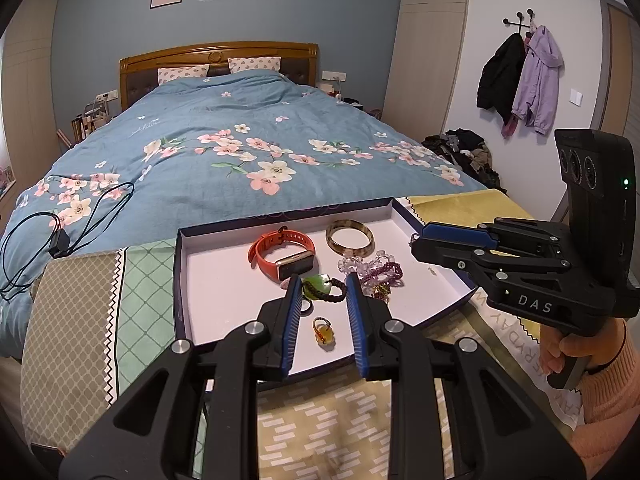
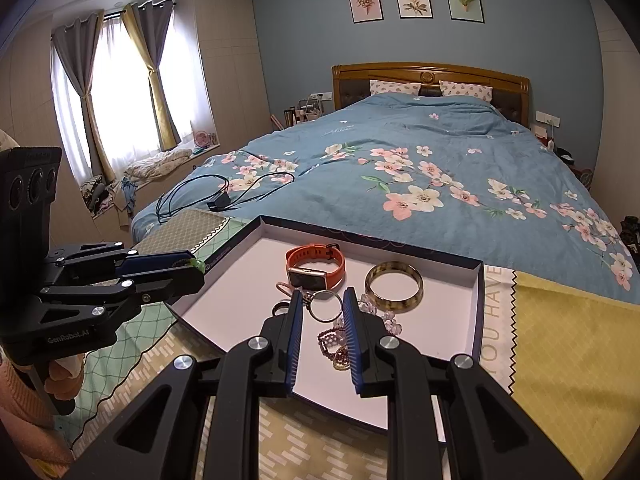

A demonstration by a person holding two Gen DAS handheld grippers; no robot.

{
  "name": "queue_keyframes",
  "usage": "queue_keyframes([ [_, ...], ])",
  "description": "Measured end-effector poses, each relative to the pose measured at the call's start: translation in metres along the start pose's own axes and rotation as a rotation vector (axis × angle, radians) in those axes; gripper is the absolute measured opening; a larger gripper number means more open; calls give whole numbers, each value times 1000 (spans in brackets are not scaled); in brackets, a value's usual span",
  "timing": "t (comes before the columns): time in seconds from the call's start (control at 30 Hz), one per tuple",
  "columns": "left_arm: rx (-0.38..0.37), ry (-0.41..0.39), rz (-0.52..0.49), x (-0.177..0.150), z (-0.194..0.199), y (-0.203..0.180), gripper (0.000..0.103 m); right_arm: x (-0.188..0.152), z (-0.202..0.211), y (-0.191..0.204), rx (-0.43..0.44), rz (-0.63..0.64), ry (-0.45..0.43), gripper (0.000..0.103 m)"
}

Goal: Organize jewelry
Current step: 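Lower both tools into the box and open them to release the rings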

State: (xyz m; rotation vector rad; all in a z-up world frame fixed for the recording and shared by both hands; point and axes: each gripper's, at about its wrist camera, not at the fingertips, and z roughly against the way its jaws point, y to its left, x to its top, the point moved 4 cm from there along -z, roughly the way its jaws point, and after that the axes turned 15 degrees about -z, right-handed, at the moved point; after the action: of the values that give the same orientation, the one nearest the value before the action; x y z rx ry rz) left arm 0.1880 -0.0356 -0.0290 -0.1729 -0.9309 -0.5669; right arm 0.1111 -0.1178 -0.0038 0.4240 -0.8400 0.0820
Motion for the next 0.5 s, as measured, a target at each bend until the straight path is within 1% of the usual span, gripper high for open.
queue_keyframes([
  [0.5,-1,2,6,2,-6,1,23,3,-9,-6,-2,-11,6,19],
])
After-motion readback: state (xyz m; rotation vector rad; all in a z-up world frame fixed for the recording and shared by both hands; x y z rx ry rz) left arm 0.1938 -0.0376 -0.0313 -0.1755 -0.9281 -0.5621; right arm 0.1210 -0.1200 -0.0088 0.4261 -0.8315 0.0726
